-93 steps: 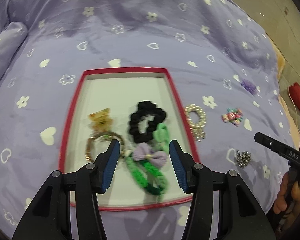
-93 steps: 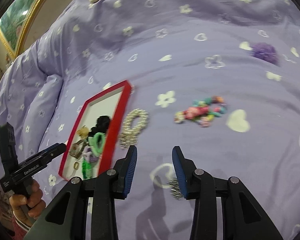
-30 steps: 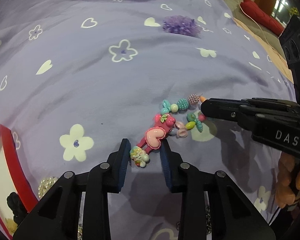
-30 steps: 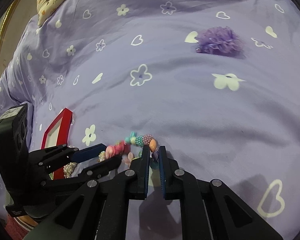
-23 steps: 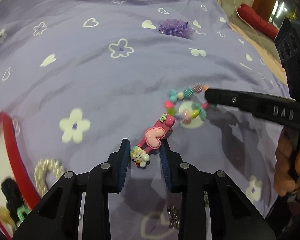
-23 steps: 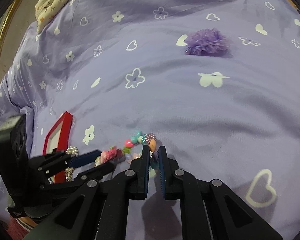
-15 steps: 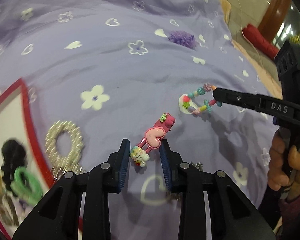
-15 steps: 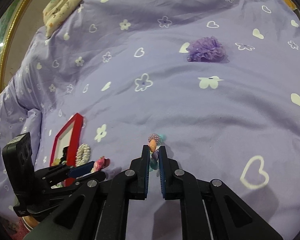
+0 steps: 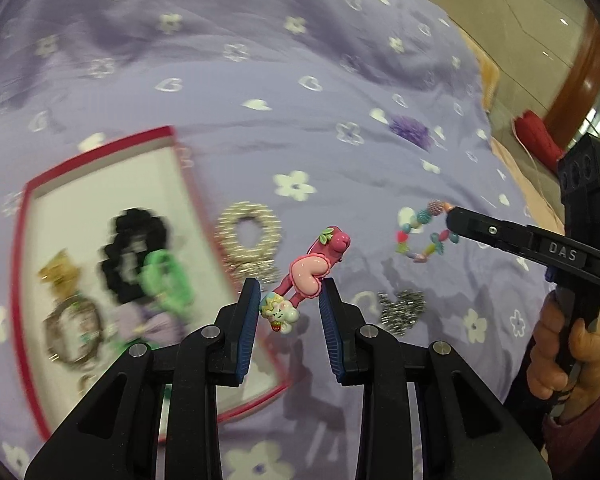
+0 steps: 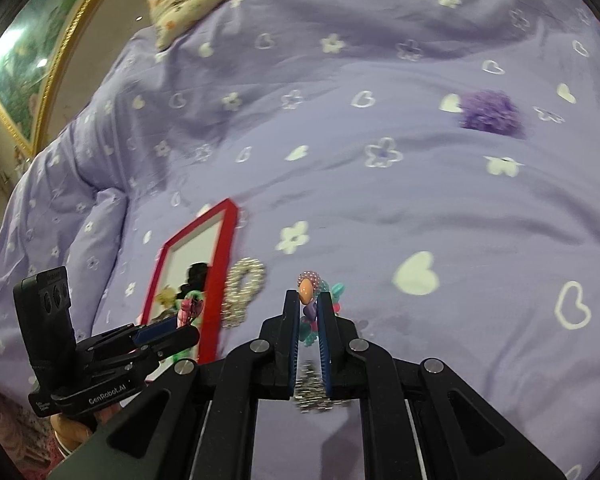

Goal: Organize jewelry
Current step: 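Carry the pink heart clip with the left tool while the right tool carries the beaded strand into the box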

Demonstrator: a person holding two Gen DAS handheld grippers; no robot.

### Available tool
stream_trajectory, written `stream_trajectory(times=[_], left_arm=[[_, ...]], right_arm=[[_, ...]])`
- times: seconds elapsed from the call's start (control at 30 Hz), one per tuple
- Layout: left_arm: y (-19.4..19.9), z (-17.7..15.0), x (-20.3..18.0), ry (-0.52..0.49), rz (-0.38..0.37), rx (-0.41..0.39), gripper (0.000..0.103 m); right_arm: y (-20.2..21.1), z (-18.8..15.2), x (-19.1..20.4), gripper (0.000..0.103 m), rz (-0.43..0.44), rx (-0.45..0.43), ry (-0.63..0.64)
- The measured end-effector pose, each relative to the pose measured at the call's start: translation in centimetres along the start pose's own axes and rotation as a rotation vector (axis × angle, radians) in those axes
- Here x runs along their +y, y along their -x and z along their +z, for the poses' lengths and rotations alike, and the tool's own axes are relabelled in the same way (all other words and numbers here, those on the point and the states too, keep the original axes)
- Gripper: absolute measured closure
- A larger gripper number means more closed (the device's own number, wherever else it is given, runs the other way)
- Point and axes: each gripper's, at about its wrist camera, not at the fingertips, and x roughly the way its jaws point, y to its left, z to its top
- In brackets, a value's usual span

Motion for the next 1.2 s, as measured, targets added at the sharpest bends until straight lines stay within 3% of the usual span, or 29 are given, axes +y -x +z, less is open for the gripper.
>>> stream_trajectory(times=[0.5, 1.2], left_arm=[[5.5, -4.5, 8.3, 0.168, 0.127, -0.053, 0.075], [8.2, -8.1, 12.9, 0.278, 0.208, -0.059, 0.075]], right_arm=[[-2.7, -1.5, 7.4, 0.095, 0.106, 0.059, 0.111], [-5.8, -3.8, 15.5, 0.095, 0.214, 0.132, 0.231]])
